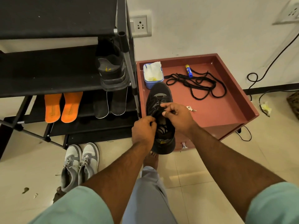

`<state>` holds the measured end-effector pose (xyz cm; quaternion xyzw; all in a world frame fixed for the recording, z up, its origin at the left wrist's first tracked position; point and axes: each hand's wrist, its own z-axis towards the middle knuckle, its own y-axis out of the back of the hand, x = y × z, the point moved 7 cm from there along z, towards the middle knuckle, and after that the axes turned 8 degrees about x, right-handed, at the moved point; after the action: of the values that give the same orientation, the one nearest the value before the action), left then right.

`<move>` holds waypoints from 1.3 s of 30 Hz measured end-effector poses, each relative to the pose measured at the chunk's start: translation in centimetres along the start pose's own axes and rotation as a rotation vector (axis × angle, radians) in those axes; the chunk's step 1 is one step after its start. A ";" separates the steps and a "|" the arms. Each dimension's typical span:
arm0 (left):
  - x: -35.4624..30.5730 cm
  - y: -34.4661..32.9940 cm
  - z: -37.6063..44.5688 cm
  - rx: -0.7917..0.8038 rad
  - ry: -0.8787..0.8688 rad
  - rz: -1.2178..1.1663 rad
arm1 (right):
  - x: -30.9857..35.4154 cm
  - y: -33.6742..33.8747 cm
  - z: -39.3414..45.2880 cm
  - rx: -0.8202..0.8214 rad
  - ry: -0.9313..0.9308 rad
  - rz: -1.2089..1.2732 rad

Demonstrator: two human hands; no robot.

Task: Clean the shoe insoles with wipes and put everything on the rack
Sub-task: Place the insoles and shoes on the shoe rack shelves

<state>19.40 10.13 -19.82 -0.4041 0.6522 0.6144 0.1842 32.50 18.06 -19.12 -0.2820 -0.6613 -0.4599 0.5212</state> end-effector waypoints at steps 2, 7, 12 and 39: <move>-0.5 0.1 0.1 0.026 0.014 0.033 | -0.8 -0.1 0.2 -0.009 -0.084 0.182; -1.1 0.3 0.8 0.195 -0.017 0.000 | -0.1 0.3 -1.0 -0.075 -0.015 -0.143; -0.9 0.5 -0.5 0.191 -0.033 -0.151 | 1.0 0.6 -3.2 -0.215 -0.047 -0.208; 2.2 24.2 -20.4 -0.221 -0.077 -0.036 | 23.5 -14.0 -13.7 0.115 0.223 -0.116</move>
<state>5.02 -11.87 -2.00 -0.4097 0.5655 0.6942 0.1746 19.50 -2.66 -0.80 -0.1599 -0.6397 -0.4789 0.5795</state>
